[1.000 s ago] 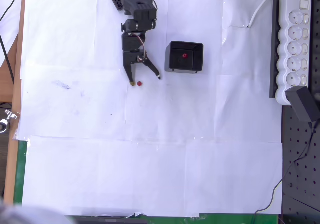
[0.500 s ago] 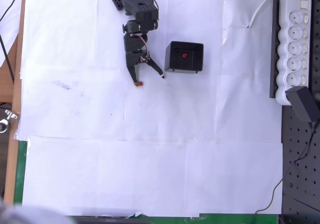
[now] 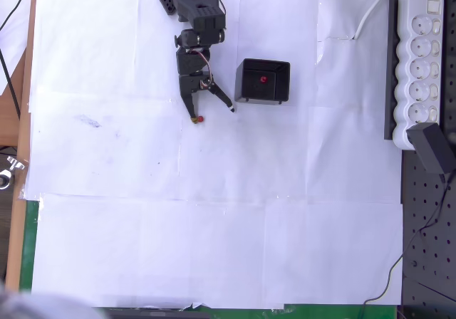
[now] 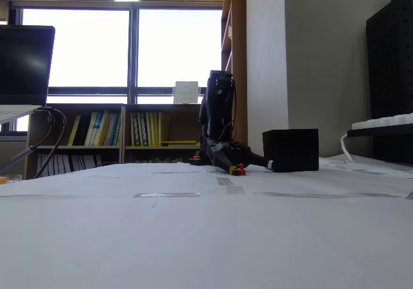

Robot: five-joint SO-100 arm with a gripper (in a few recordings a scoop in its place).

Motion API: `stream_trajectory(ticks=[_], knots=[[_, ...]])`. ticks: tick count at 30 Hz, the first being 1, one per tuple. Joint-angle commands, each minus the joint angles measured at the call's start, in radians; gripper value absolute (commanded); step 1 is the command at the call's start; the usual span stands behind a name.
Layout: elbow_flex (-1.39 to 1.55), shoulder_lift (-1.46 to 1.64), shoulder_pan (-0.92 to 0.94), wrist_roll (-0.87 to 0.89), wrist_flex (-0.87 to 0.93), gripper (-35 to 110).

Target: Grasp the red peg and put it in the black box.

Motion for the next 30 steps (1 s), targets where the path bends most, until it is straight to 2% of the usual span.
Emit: stream_trajectory(ticks=[1, 6, 10, 14, 23, 30], knots=[[0.021, 0.008, -0.009, -0.015, -0.009, 43], [0.023, 0.012, -0.009, -0.014, -0.015, 38], [0.023, 0.012, -0.009, -0.015, -0.015, 26], [0.025, 0.015, -0.008, -0.017, -0.015, 23], [0.029, 0.025, -0.005, -0.023, -0.023, 0], [0.032, 0.031, -0.003, -0.023, -0.031, 0]])
